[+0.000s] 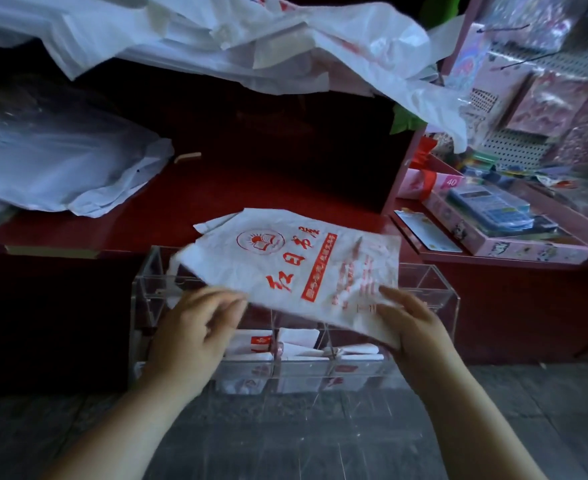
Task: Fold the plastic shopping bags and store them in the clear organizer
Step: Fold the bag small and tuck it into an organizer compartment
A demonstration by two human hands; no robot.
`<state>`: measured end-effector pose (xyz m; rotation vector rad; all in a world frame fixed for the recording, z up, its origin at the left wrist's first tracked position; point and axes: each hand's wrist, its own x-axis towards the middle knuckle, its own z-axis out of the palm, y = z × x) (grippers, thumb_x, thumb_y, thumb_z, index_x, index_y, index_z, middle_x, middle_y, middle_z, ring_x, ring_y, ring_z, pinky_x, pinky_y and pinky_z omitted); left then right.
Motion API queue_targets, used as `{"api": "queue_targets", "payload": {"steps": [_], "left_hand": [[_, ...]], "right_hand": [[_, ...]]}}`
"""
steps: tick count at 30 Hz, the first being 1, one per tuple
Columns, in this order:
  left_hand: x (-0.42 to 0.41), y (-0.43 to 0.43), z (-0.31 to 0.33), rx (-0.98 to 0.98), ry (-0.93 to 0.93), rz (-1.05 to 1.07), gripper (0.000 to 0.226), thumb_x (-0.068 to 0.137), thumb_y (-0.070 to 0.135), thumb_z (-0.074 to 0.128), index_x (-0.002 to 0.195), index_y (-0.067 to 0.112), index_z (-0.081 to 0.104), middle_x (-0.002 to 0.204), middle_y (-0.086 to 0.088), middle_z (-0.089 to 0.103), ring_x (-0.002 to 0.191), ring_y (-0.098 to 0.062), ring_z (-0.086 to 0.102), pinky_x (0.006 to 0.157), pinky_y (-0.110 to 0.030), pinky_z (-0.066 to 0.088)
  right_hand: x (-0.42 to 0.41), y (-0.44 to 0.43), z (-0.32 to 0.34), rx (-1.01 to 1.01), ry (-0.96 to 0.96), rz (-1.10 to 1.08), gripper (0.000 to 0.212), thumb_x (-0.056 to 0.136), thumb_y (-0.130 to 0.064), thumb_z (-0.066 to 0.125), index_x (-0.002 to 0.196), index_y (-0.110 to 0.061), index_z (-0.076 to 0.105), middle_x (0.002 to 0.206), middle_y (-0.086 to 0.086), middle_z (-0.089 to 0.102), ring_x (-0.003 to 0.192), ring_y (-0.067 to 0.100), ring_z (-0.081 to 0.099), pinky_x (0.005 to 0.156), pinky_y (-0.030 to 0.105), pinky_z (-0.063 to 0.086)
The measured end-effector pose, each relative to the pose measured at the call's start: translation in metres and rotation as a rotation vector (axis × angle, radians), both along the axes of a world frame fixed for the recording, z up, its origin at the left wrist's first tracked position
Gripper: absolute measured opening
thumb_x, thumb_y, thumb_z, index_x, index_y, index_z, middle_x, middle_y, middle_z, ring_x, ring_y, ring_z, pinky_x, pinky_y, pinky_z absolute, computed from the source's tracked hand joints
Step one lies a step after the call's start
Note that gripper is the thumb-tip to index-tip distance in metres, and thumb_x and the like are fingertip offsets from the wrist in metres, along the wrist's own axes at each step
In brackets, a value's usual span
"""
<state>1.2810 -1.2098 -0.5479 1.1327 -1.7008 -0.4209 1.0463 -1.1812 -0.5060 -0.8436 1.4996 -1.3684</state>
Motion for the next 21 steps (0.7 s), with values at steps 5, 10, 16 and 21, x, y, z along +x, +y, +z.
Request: {"api": "queue_targets", "payload": {"steps": [5, 10, 16, 21], "left_hand": [[0.001, -0.002, 0.007, 0.464, 0.442, 0.22, 0.054, 0.089, 0.046, 0.048, 0.046, 0.014, 0.055, 0.032, 0.0, 0.05, 0.03, -0.005, 0.046, 0.04, -0.021, 0.041], [0.012, -0.008, 0.004, 0.844, 0.693, 0.082, 0.047, 0.089, 0.057, 0.036, 0.096, 0.018, 0.061, 0.098, -0.005, 0.065, 0.089, -0.022, 0.063, 0.08, -0.04, 0.051], [-0.004, -0.003, 0.006, 0.739, 0.697, -0.039, 0.011, 0.088, 0.011, 0.054, 0.085, 0.015, 0.063, 0.071, 0.005, 0.072, 0.083, -0.016, 0.062, 0.074, -0.033, 0.048], [-0.011, -0.004, 0.002, 0.702, 0.634, -0.017, 0.022, 0.086, -0.001, 0.053, 0.082, 0.018, 0.062, 0.076, 0.006, 0.069, 0.081, -0.011, 0.06, 0.072, -0.03, 0.045]], "right_hand": [[-0.031, 0.048, -0.026, 0.107, -0.016, 0.136, 0.03, 0.086, 0.011, 0.042, 0.068, -0.006, 0.06, 0.061, 0.006, 0.063, 0.057, 0.021, 0.057, 0.049, 0.024, 0.041], [-0.057, 0.055, -0.035, 0.24, 0.218, 0.26, 0.051, 0.084, 0.015, 0.038, 0.048, -0.012, 0.061, 0.056, 0.001, 0.06, 0.056, 0.016, 0.054, 0.046, 0.02, 0.039], [-0.056, 0.047, -0.04, 0.201, 0.406, 0.243, 0.026, 0.086, 0.003, 0.052, 0.069, -0.013, 0.062, 0.078, 0.003, 0.064, 0.07, 0.013, 0.056, 0.059, 0.015, 0.045], [-0.06, 0.034, -0.044, 0.03, 0.04, -0.145, 0.022, 0.09, -0.018, 0.053, 0.111, -0.011, 0.051, 0.109, 0.013, 0.06, 0.089, 0.024, 0.061, 0.073, 0.04, 0.051]]}}
